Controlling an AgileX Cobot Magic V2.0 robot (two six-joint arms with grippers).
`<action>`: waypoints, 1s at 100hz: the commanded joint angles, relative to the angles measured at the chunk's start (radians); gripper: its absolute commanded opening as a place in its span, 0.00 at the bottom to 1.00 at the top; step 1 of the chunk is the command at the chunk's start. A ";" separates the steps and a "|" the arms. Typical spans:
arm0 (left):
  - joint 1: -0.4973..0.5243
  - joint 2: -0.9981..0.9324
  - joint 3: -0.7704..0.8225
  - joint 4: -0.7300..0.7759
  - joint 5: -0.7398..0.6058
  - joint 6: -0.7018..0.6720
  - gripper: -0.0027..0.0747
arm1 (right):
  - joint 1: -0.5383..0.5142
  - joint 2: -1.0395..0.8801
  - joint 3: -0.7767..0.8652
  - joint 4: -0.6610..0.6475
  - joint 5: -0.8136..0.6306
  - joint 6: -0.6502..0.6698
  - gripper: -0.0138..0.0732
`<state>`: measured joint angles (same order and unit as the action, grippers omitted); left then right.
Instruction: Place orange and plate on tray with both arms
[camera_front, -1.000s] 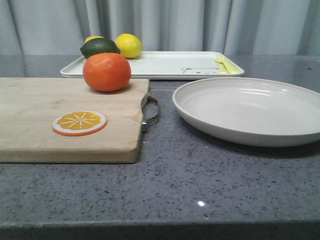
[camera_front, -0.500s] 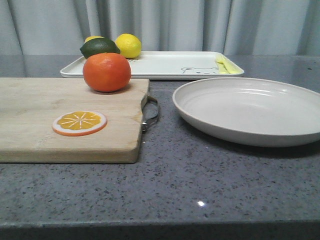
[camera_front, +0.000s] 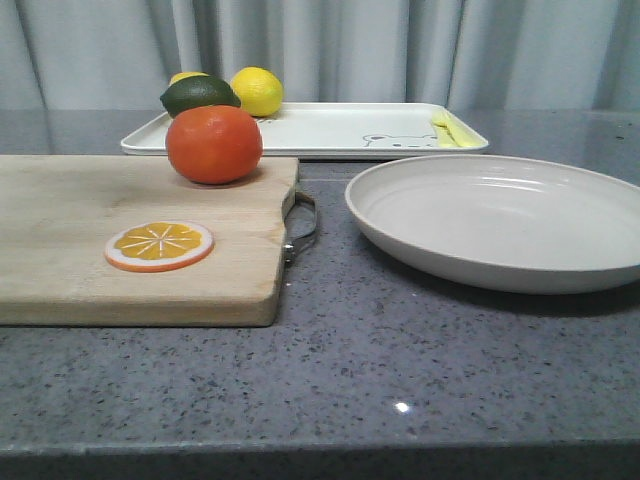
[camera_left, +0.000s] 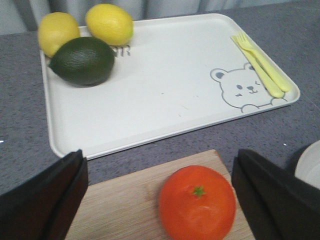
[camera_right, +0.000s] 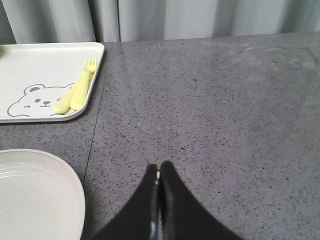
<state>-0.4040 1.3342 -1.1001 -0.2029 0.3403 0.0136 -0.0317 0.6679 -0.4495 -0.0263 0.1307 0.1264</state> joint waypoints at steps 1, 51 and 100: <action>-0.042 0.028 -0.079 -0.012 -0.037 0.001 0.77 | 0.003 0.007 -0.040 0.000 -0.069 0.000 0.09; -0.109 0.259 -0.265 -0.012 0.198 0.001 0.77 | 0.003 0.007 -0.040 0.000 -0.067 0.000 0.09; -0.107 0.294 -0.265 -0.003 0.251 0.001 0.74 | 0.003 0.007 -0.040 0.000 -0.066 0.000 0.09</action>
<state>-0.5076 1.6699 -1.3343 -0.1966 0.6256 0.0166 -0.0317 0.6679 -0.4495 -0.0263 0.1384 0.1264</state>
